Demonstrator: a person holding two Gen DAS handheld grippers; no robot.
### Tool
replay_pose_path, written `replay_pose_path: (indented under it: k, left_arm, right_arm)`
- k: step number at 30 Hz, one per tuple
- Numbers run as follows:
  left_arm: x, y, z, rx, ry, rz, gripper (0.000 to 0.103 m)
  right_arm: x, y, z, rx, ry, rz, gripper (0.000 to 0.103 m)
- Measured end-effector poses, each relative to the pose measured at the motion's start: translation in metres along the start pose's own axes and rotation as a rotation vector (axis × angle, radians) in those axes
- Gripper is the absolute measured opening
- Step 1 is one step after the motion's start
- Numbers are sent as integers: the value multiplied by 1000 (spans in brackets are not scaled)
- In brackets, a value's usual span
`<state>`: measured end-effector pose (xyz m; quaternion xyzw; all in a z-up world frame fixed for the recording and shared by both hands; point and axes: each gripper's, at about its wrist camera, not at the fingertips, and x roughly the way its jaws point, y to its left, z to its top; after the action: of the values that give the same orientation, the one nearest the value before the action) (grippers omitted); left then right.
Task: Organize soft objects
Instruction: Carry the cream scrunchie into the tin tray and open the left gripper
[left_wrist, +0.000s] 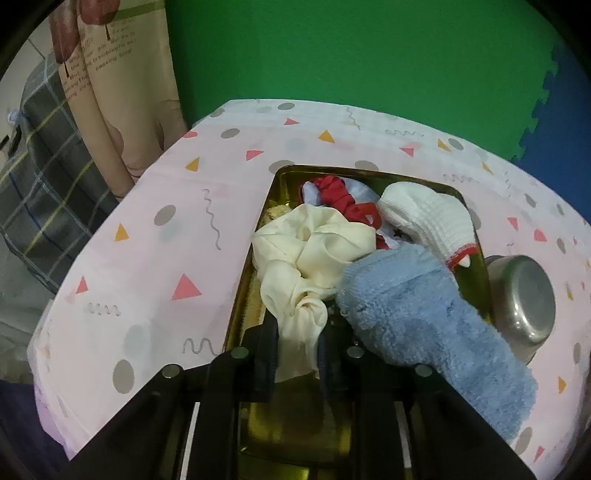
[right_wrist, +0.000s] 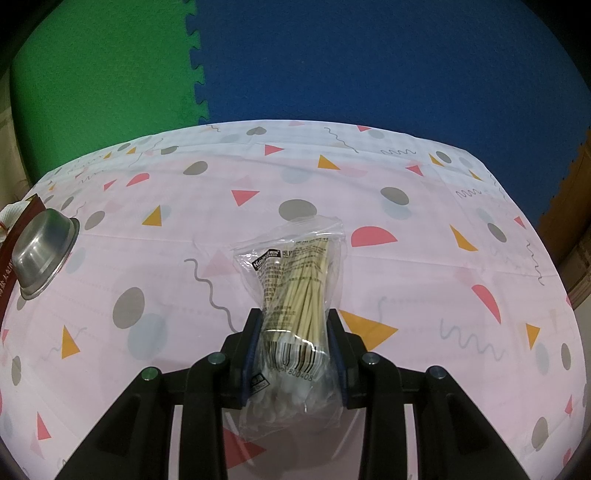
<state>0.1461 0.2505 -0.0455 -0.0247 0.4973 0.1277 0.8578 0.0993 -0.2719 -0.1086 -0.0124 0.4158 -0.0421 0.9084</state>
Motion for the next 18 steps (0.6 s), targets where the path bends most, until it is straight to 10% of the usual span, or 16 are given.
replay_pose_path:
  k: [18]
  left_arm:
    - [-36, 7, -3, 1, -84, 37, 58]
  right_arm:
    - [0, 1, 0, -1, 0, -3, 34]
